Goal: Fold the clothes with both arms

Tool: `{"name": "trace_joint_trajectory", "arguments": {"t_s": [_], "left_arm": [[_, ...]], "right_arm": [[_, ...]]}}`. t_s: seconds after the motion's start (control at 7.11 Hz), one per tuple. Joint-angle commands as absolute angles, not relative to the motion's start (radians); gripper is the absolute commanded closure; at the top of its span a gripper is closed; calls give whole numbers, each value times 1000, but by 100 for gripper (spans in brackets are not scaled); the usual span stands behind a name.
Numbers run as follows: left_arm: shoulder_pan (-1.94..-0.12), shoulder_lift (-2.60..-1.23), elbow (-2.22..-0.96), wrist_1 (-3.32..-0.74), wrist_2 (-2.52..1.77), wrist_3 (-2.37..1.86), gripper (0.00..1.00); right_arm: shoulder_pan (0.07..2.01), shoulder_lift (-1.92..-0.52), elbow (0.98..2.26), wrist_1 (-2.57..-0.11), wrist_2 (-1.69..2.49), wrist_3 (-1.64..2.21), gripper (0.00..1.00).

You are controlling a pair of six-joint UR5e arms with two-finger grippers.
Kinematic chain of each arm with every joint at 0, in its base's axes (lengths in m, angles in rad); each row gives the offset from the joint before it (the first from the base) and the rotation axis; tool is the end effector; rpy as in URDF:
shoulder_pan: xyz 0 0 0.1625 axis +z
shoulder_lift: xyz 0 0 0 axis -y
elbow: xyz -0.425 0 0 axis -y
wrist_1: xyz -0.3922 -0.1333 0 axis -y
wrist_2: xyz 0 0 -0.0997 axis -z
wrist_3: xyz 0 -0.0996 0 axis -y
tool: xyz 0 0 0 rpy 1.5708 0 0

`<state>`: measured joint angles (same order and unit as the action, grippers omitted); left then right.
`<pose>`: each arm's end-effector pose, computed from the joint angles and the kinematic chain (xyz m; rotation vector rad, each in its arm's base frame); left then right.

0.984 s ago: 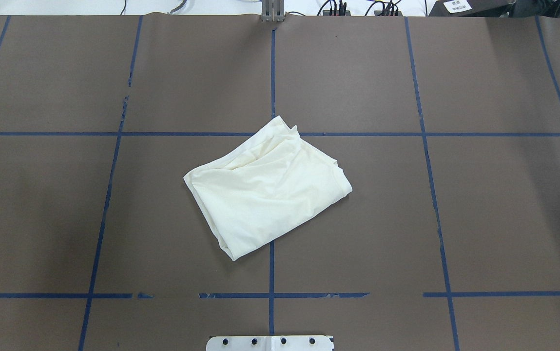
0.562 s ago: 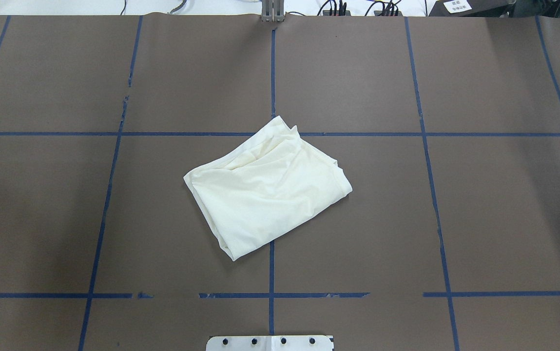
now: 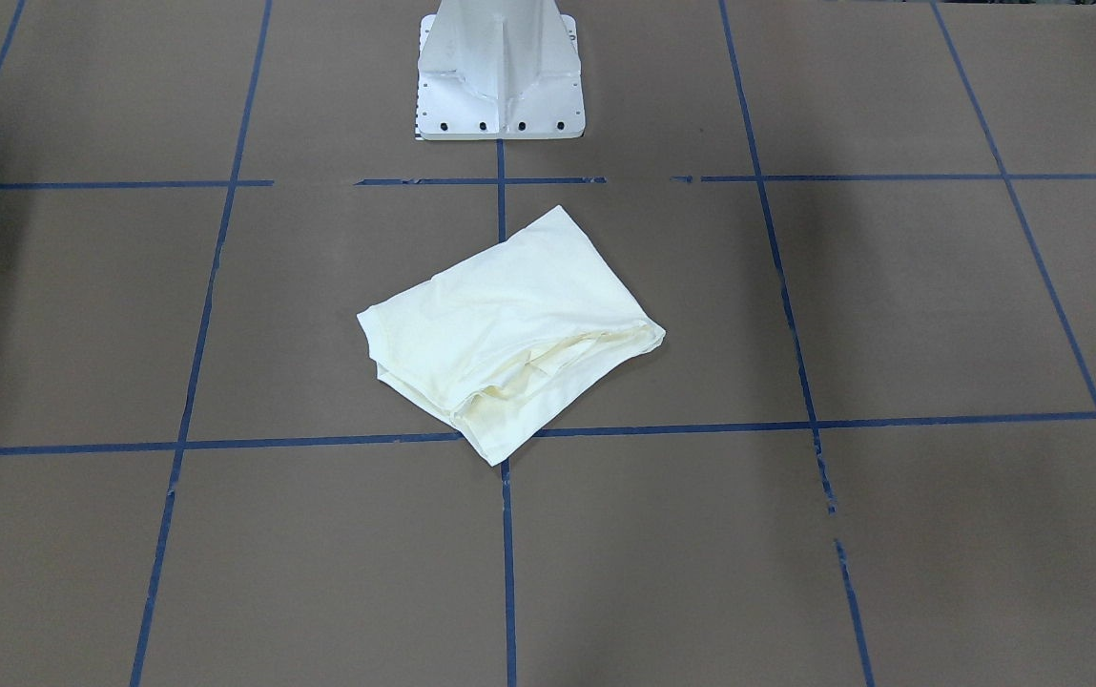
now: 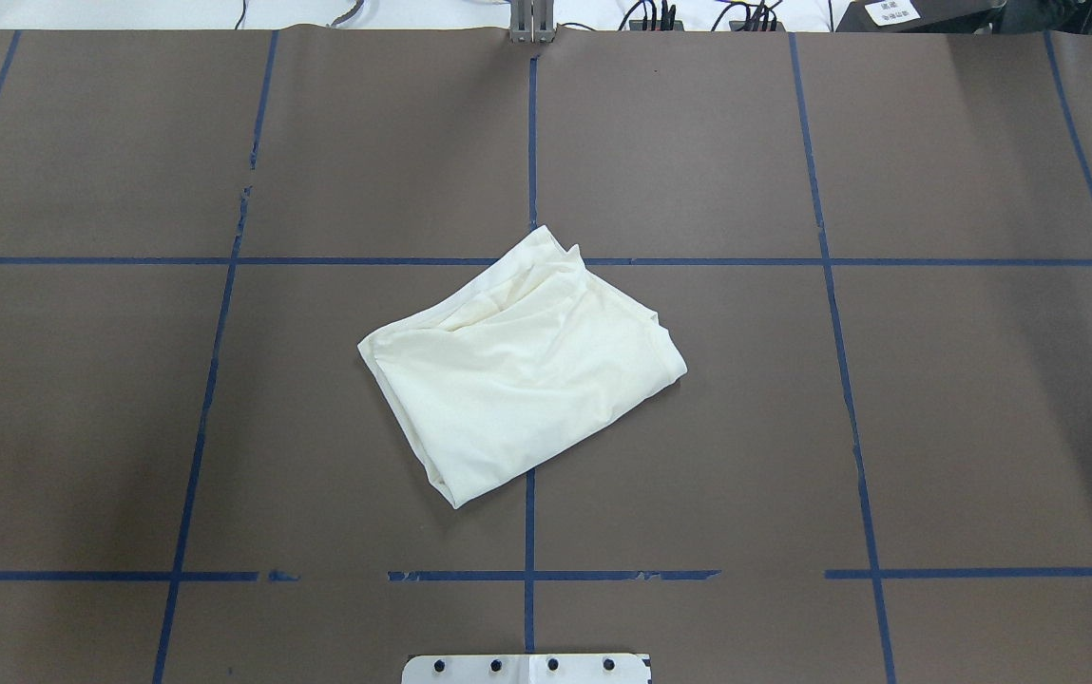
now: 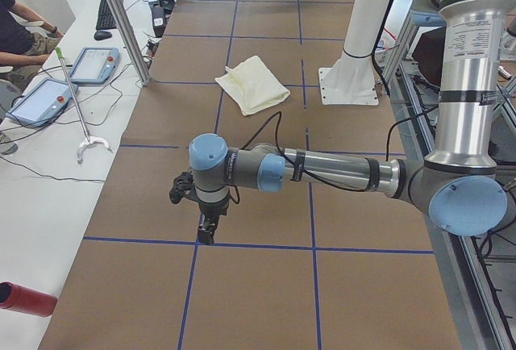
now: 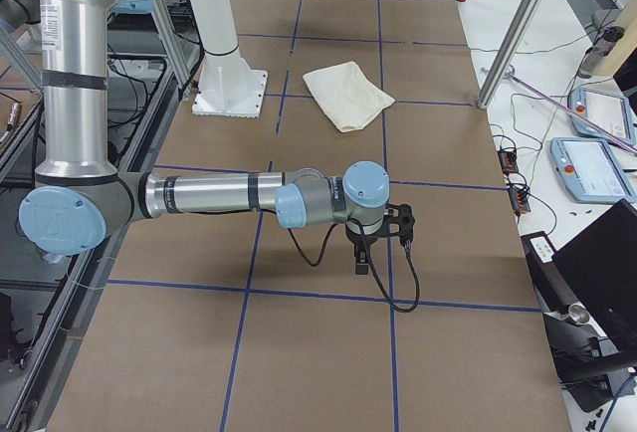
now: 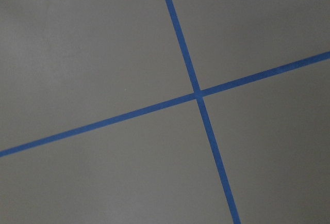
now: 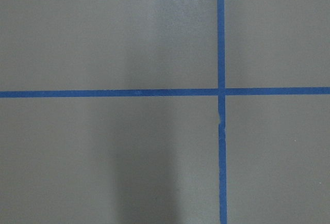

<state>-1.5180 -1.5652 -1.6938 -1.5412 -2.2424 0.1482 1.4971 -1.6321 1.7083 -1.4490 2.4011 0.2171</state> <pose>-0.0452 -0.4964 0.6105 0.1166 0.6678 0.2227 0.0246 -0.4791 0.6031 0.0646 -0.8457 0.0525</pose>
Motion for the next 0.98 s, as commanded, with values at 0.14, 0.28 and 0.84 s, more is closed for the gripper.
{"name": "trace_joint_trajectory", "arguments": {"t_s": [0.14, 0.28, 0.84], "left_arm": [[-1519, -1540, -1710, -1474, -2303, 156, 1], [-1519, -1540, -1706, -1476, -2304, 158, 1], [-1519, -1542, -1710, -1480, -2304, 158, 1]], "right_arm": [[1522, -1669, 1697, -1454, 2405, 127, 0], [1552, -1686, 1684, -1457, 2408, 38, 0], [1568, -1709, 1694, -1451, 2424, 32, 0]]}}
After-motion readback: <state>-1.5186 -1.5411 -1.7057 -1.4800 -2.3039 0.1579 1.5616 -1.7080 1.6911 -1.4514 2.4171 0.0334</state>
